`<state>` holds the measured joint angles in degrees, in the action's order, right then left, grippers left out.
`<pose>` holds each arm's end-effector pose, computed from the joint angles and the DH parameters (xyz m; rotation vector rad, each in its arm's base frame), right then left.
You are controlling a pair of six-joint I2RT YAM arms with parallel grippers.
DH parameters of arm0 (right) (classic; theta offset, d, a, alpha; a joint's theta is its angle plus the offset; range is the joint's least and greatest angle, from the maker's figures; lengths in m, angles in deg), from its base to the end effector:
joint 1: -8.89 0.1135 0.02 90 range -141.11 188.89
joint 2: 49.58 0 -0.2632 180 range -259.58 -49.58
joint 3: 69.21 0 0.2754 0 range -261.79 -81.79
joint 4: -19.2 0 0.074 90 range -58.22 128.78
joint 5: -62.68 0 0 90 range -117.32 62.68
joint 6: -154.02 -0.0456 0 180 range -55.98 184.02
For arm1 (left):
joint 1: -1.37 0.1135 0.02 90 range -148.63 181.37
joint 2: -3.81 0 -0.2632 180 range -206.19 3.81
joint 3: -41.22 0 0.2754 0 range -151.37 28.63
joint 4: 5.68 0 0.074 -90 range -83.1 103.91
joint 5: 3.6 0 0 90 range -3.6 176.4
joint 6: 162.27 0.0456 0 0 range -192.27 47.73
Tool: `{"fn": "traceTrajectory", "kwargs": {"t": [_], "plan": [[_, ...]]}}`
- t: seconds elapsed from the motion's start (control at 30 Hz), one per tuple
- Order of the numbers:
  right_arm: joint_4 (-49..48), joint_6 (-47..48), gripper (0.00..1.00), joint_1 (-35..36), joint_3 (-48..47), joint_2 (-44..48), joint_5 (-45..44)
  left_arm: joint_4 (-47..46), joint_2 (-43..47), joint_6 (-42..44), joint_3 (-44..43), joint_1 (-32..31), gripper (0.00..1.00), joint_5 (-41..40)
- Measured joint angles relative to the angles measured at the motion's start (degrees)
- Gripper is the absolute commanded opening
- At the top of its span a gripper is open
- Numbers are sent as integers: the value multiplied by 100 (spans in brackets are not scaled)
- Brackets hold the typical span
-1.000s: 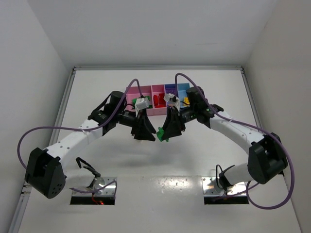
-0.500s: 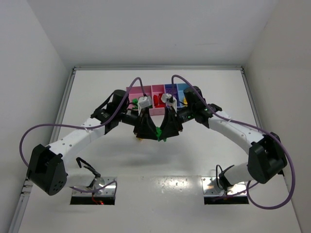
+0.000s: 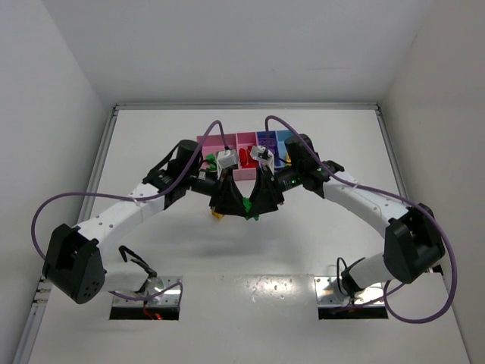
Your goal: Sort the legos into containers by color
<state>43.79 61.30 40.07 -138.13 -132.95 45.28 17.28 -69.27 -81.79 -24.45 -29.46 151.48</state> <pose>0.2550 0.2052 0.2510 -1.2057 1.8200 1.7341 0.2338 -0.1877 0.2827 1.0937 1.8392 -1.6008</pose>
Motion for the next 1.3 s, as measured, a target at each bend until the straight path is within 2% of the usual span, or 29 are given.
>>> {"fn": "traceTrajectory", "kwargs": {"t": [0.03,0.07,0.17,0.37,0.5,0.63,0.7,0.73,0.8,0.87,0.93,1.13,1.23,1.27,1.3], "plan": [[11,4,7,0,-2,0,0,0,0,2,0,0,18,0],[15,9,25,0,-2,0,-2,0,0,0,0,0,16,0],[46,17,43,-4,-7,0,-7,0,0,0,0,0,14,-2],[168,55,50,-11,-15,7,98,28,0,4,9,2,12,-17],[208,55,48,-35,-17,7,149,22,0,4,11,2,12,-24],[219,61,33,-48,-20,7,109,4,2,2,11,0,12,20],[214,55,33,-74,-22,7,90,-26,2,4,11,0,12,17],[216,55,29,-79,-26,7,90,-44,2,4,11,0,12,7],[212,57,29,-98,-28,7,92,-61,2,4,11,0,12,2],[212,57,44,-118,-28,7,92,-63,2,2,11,0,12,-4],[219,52,49,-129,-28,7,120,-63,2,7,13,0,12,-24],[227,52,48,-142,-28,7,155,-66,2,11,24,4,11,-55],[225,57,32,-164,-28,7,131,-87,9,17,24,4,11,-42],[223,48,20,-173,-28,7,120,-101,13,22,24,4,11,-39],[212,55,16,-179,-28,7,107,-118,13,24,24,4,11,-39]]}}
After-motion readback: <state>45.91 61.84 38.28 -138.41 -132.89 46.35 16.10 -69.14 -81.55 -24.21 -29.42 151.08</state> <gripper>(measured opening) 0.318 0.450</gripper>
